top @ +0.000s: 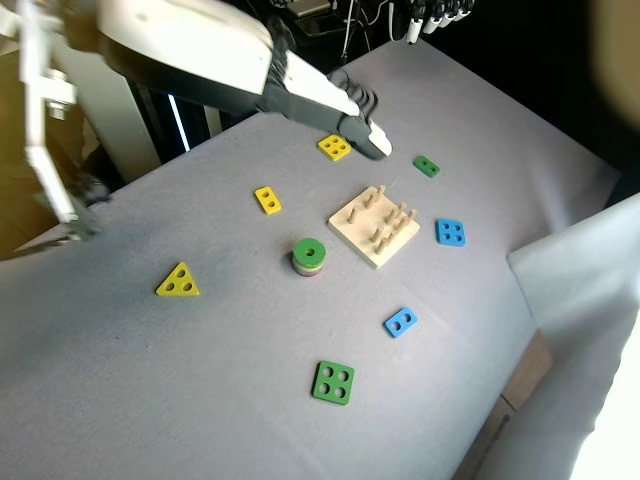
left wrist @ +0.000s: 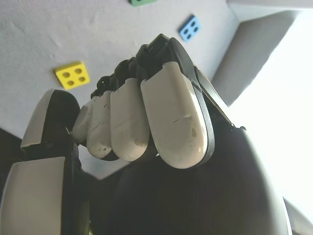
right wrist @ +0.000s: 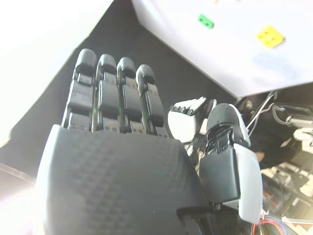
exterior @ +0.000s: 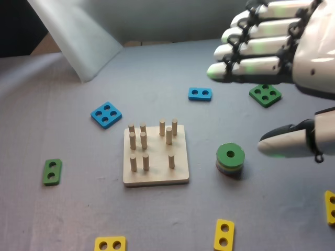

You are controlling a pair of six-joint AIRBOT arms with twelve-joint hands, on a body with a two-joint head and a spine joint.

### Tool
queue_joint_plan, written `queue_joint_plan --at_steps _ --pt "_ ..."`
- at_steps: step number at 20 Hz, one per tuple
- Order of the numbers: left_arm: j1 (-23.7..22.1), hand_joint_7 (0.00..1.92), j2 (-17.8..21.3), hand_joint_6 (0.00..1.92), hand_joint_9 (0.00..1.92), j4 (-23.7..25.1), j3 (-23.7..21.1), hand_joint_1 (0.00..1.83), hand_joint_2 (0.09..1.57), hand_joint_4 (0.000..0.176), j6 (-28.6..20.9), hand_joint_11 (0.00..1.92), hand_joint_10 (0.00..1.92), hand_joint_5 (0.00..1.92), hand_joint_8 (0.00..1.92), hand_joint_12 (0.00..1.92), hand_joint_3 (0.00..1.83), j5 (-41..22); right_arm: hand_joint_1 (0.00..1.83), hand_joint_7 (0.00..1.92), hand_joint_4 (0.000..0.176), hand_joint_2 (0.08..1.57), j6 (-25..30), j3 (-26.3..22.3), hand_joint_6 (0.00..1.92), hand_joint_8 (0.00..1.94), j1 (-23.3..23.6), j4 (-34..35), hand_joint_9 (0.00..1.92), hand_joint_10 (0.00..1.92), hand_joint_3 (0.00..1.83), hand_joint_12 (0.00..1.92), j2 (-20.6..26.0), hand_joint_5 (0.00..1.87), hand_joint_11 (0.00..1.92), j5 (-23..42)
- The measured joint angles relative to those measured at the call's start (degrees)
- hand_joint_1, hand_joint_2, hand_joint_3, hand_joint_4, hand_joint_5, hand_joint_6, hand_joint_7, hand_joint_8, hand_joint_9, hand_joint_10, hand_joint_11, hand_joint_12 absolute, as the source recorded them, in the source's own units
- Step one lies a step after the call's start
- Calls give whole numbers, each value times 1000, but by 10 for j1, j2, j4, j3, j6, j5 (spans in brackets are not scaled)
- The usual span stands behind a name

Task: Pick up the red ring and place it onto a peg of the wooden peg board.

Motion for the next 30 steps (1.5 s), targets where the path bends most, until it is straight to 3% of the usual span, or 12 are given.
queue_joint_plan --at_steps 3,5,9,14,17,19,20,22,23,25,29,30 --pt "0 1636 0 1921 1725 0 0 861 1456 176 0 1832 1921 1370 1921 1921 3 -1 96 83 0 954 6 17 7 1 -22 1 32 0 0 142 -29 217 0 -24" --pt "0 1627 0 1921 1717 0 0 871 1454 176 0 1825 1921 1352 1921 1921 1 -2 195 106 6 871 21 31 10 3 -28 3 49 3 0 246 -47 288 0 -40" --pt "0 1632 -1 1921 1720 0 2 827 1468 176 0 1825 1921 1360 1921 1921 7 -1 309 97 66 770 48 45 9 0 -28 5 27 0 0 202 -61 394 0 -48" --pt "-1 1638 -2 1921 1726 1 3 826 1464 176 0 1837 1921 1368 1921 1921 2 1 485 24 77 737 96 75 36 0 -43 5 0 0 0 158 -103 554 0 -46" --pt "-1 1633 -2 1921 1723 4 3 836 1464 176 0 1829 1921 1356 1921 1921 1 1 500 0 104 764 125 104 16 0 -60 5 0 0 3 138 -130 624 0 -46" --pt "-1 1633 -2 1921 1725 4 3 846 1462 176 0 1831 1921 1354 1921 1921 0 2 619 0 84 795 162 130 23 0 -68 5 0 0 8 54 -153 733 0 -48" --pt "-1 1624 -2 1921 1717 4 3 865 1453 176 0 1829 1921 1341 1921 1921 0 2 684 0 64 802 185 142 22 0 -68 5 0 0 7 22 -162 774 0 -47" --pt "-1 1624 -2 1921 1717 4 3 879 1452 176 0 1825 1921 1350 1921 1921 0 2 728 0 63 784 226 168 25 0 -72 6 0 0 0 35 -181 800 35 -47" --pt "-1 1624 -2 1921 1717 4 3 880 1449 176 0 1824 1921 1352 1921 1921 0 2 743 0 51 776 231 178 5 0 -76 5 0 0 1 166 -189 811 6 -49" --pt "-1 1619 -2 1921 1714 4 3 879 1446 176 0 1827 1921 1345 1921 1921 0 3 780 0 51 750 231 196 9 0 -95 4 0 0 0 308 -205 852 0 -51" --pt "-1 1618 -2 1921 1710 4 3 838 1453 176 0 1829 1921 1345 1921 1921 0 2 766 0 47 761 231 216 4 0 -103 5 0 0 1 281 -229 848 0 -49" --pt "-1 1623 -2 1921 1715 4 3 832 1457 176 0 1830 1921 1348 1921 1921 2 2 766 0 54 763 231 223 4 0 -104 5 0 0 1 276 -237 849 0 -48"
